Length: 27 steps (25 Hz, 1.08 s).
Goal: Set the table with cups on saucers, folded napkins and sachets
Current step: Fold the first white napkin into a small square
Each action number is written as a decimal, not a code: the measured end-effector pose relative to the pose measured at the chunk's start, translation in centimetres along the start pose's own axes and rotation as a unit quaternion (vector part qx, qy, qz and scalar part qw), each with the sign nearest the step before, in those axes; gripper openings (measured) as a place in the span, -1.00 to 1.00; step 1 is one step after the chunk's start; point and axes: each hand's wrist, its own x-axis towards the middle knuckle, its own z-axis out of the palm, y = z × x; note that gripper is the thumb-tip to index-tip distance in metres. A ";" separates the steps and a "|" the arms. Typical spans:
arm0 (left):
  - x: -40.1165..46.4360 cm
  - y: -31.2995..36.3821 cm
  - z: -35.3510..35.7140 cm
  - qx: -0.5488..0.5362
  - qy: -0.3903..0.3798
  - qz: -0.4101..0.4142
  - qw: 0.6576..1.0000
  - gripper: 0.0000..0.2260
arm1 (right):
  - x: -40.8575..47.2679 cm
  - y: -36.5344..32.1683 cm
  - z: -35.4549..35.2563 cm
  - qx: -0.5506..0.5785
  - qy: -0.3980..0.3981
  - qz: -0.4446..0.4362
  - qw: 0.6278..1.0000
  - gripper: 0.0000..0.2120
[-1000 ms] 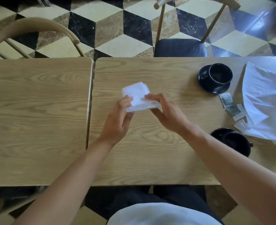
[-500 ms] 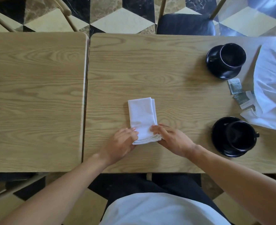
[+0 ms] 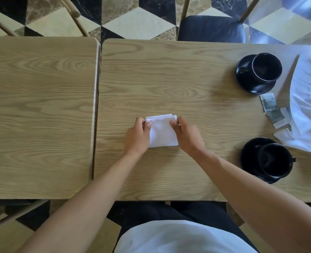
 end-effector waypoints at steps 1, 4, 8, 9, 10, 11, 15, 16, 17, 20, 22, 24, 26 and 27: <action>0.2 0.1 0.1 -0.003 0.012 -0.007 1.000 -0.70 | 0.3 -0.1 0.2 -0.001 0.006 0.003 1.000 -0.70; 0.4 0.2 0.5 0.029 0.049 0.006 0.998 -0.73 | 0.9 -0.3 0.6 0.003 0.025 -0.004 1.000 -0.75; 0.7 0.1 0.8 0.074 0.078 0.049 0.993 -0.76 | 1.2 -0.1 0.9 0.034 0.036 0.006 0.999 -0.74; 0.9 -0.1 0.8 0.093 0.097 0.071 0.988 -0.77 | 1.4 -0.1 0.9 0.056 0.036 0.023 0.998 -0.71; 1.1 -0.2 0.8 0.110 0.116 0.091 0.983 -0.78 | 1.5 -0.1 0.9 0.080 0.034 0.040 0.995 -0.69; 1.4 -0.4 0.8 0.118 0.124 0.105 0.980 -0.77 | 1.6 -0.2 1.0 0.099 0.027 0.053 0.993 -0.66; 2.6 -0.9 0.5 0.134 0.047 0.143 0.979 -0.65 | 2.2 -0.6 0.6 0.107 -0.014 0.053 0.993 -0.57; 2.9 -0.9 0.4 0.143 0.026 0.158 0.977 -0.67 | 2.4 -0.7 0.3 0.098 -0.022 0.043 0.994 -0.60; 3.2 -0.9 0.2 0.148 0.008 0.175 0.973 -0.69 | 2.5 -0.7 0.1 0.084 -0.028 0.028 0.996 -0.64; 4.0 -0.4 -0.4 0.147 -0.056 0.203 0.966 -0.73 | 2.6 -0.6 -0.1 0.053 -0.026 -0.018 0.998 -0.75; 4.5 0.2 -0.7 0.138 -0.085 0.198 0.967 -0.75 | 2.4 -0.4 0.0 0.063 -0.003 -0.060 0.996 -0.81; 4.8 0.5 -0.9 0.119 -0.100 0.193 0.969 -0.81 | 2.3 -0.2 -0.1 0.100 0.010 -0.069 0.993 -0.78; 5.0 0.3 -1.0 0.111 -0.103 0.187 0.971 -0.84 | 2.5 0.0 -0.2 0.147 -0.001 -0.040 0.988 -0.78; 5.2 0.1 -1.1 0.123 -0.101 0.186 0.970 -0.82 | 2.5 0.1 -0.3 0.164 -0.006 -0.027 0.986 -0.79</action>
